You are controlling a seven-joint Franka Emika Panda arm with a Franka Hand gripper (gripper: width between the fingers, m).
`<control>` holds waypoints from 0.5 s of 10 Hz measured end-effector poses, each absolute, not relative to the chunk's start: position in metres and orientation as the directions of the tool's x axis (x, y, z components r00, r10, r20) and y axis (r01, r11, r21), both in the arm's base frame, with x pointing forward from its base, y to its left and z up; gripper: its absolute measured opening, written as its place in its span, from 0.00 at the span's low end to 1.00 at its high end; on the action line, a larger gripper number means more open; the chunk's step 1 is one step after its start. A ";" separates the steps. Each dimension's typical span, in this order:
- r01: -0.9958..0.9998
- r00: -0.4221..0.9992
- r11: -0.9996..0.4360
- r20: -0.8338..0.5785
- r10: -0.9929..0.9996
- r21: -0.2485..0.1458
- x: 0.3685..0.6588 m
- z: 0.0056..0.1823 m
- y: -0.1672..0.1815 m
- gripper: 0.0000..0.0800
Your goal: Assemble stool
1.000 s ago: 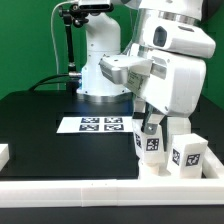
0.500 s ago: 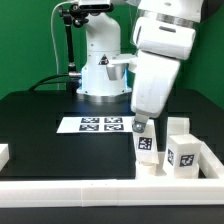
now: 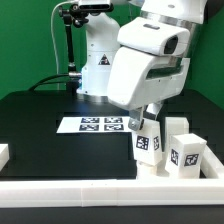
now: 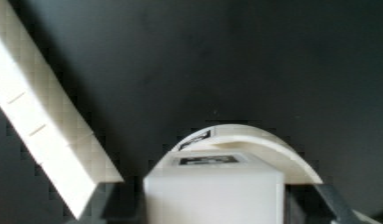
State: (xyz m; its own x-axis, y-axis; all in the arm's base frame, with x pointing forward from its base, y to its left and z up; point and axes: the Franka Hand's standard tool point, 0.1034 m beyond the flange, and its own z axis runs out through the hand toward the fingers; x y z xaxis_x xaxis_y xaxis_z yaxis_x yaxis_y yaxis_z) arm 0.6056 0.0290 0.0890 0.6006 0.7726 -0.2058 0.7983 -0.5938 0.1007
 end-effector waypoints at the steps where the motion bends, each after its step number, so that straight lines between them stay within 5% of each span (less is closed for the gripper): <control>1: 0.747 0.663 -0.656 -0.198 0.722 0.111 0.604 0.089 0.030 0.42; 5: 0.567 0.821 -0.812 -0.172 0.544 0.138 0.601 0.088 0.034 0.42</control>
Offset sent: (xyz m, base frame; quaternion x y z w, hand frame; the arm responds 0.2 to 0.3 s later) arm 0.0000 0.0000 0.0000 0.0000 0.0000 0.1938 0.9810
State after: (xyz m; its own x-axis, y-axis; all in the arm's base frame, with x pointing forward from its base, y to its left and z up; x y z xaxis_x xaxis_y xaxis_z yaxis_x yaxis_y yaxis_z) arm 0.6014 0.0342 0.0880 0.8214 0.5437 -0.1725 0.5666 -0.8124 0.1378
